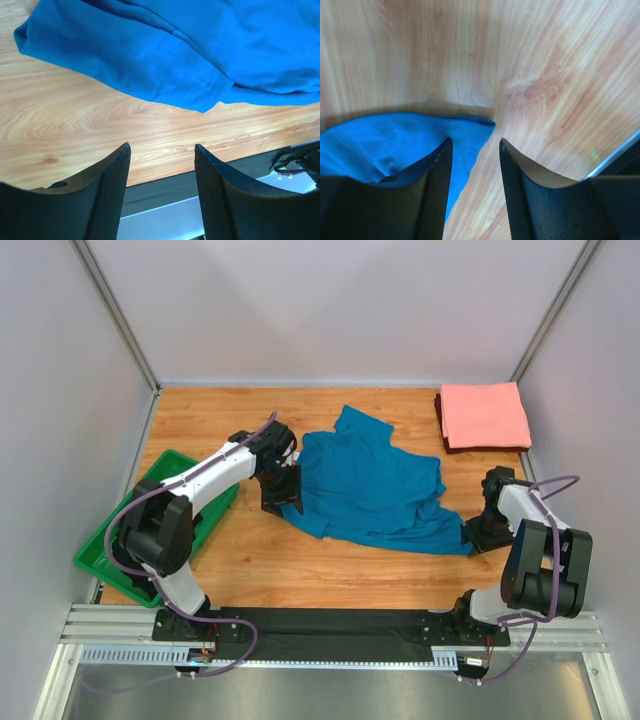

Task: Fold and stack the t-shirts
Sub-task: Flatten the tshirt out

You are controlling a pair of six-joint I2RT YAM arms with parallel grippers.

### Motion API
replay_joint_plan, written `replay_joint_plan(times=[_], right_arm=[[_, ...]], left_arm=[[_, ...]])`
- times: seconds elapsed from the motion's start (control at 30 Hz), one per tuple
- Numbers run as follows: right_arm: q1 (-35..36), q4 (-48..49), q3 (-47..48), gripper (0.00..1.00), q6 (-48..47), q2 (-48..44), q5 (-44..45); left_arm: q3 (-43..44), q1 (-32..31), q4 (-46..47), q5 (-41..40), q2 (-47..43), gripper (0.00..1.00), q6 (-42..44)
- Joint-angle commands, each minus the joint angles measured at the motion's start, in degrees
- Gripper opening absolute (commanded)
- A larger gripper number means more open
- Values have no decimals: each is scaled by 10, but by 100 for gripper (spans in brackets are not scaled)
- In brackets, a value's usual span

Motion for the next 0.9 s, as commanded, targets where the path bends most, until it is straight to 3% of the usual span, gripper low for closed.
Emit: replay_joint_plan(times=[0.0,0.3,0.37,0.43,0.5,0.67,0.73,0.87], right_arm=[[-4,51,-7,45,16,13,39],[-4,133,-66,43,41,40,76],[-4,129,-69,38,54,45,87],[-4,118,-69,19,60,46,93],[-4,113,-66,0,55,36,88],[37,63,-19,0,6,-19,72],[57,37,-10,0,-18,-43,69],[60,38,-32,0,-42,-78,22]], left_arm=[[3,-1,-5,-1,-41,61,12],[-17,-1,-2,-10,-61,60,5],[-20,-1,-6,-19,-75,60,-9],[-16,-1,-11,-45,-94,60,-21],[-1,-1,-42,-118,-102,60,-76],[81,2,-175,-230,-69,59,-267],[148,2,-234,-236,-26,56,-356],[206,4,-232,-199,28,50,-453]])
